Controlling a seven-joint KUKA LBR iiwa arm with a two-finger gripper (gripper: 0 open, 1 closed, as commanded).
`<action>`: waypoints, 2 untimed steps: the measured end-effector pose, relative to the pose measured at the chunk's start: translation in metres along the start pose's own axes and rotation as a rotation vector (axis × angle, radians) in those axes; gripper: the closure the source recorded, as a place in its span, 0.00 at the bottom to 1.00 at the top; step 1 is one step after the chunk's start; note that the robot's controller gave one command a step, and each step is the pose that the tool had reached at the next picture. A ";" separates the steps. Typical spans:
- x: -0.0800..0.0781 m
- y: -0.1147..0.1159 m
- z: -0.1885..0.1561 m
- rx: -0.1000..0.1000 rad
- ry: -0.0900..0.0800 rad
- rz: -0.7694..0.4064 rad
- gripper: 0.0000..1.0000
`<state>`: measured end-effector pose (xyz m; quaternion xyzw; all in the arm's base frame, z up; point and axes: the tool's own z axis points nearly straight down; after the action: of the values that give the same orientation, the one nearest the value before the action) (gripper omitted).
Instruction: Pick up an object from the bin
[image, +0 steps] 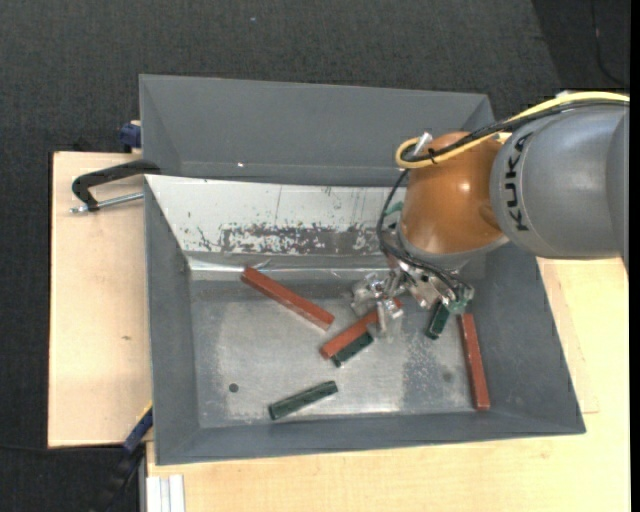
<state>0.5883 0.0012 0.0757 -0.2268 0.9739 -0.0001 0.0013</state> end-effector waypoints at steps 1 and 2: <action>-0.002 0.000 0.000 0.002 -0.008 0.000 1.00; 0.021 -0.019 -0.049 -0.003 0.001 -0.009 1.00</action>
Offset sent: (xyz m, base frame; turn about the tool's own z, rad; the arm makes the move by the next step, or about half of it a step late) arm -0.0203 -0.0660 0.1260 -0.0180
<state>0.5780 -0.0249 0.1245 -0.2312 0.9729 0.0012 0.0005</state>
